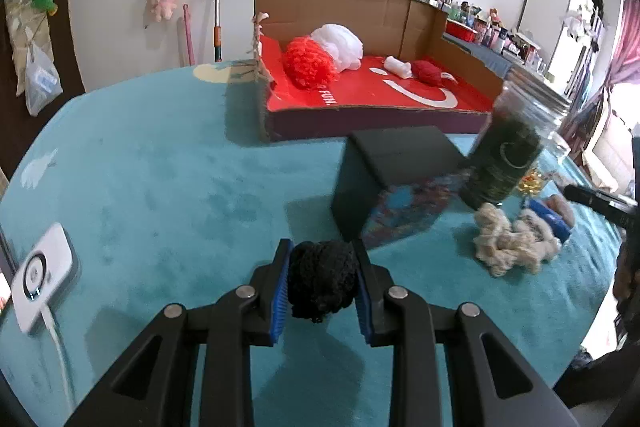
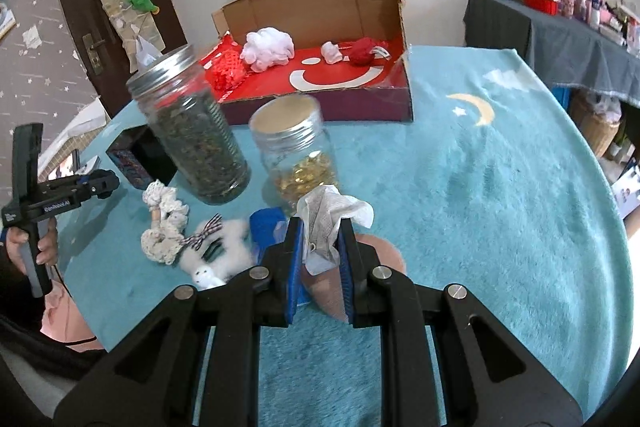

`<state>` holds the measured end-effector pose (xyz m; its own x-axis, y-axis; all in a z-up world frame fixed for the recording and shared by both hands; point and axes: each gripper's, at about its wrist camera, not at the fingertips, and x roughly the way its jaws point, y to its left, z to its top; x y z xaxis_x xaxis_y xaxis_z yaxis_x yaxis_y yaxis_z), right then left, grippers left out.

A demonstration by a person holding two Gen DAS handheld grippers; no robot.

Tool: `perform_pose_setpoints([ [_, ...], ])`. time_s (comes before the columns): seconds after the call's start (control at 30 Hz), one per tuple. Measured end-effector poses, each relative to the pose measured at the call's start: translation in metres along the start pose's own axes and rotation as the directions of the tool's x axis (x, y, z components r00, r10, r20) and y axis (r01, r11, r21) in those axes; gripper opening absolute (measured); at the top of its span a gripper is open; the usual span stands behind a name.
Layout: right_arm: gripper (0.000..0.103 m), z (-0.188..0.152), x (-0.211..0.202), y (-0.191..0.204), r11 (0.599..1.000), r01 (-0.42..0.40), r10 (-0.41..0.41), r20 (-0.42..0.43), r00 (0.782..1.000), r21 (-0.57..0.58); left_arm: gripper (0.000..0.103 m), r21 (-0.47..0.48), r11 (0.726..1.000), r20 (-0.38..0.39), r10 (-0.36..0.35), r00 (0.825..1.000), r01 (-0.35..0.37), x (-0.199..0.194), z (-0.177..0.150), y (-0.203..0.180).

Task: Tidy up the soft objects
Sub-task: 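Carry the black pouch and grey-white cloth over the box with both tools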

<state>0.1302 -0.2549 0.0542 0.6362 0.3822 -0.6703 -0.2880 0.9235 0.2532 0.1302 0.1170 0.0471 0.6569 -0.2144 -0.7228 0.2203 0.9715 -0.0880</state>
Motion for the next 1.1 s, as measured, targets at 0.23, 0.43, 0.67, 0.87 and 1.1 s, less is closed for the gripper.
perform_pose_setpoints([
  [0.23, 0.016, 0.026, 0.015, -0.025, 0.997, -0.066, 0.068, -0.034, 0.997, 0.033, 0.03, 0.05, 0.999, 0.017, -0.018, 1.0, 0.017, 0.014, 0.023, 0.017],
  [0.43, 0.016, 0.049, 0.032, -0.039, 0.992, -0.117, 0.119, -0.069, 0.99, 0.043, 0.03, 0.08, 0.995, -0.003, -0.056, 0.998, 0.056, 0.032, 0.042, 0.021],
  [0.67, 0.016, 0.073, 0.046, -0.052, 0.983, -0.179, 0.183, -0.118, 0.976, 0.048, 0.03, 0.095, 0.99, -0.022, -0.105, 0.994, 0.107, 0.042, 0.066, 0.026],
  [0.87, 0.016, 0.089, 0.054, -0.054, 0.971, -0.232, 0.239, -0.155, 0.959, 0.061, 0.03, 0.124, 0.984, -0.053, -0.125, 0.991, 0.131, 0.047, 0.079, 0.024],
  [1.1, 0.016, 0.107, 0.066, -0.044, 0.958, -0.282, 0.285, -0.227, 0.931, 0.047, 0.03, 0.159, 0.971, -0.112, -0.164, 0.98, 0.18, 0.055, 0.094, 0.016],
])
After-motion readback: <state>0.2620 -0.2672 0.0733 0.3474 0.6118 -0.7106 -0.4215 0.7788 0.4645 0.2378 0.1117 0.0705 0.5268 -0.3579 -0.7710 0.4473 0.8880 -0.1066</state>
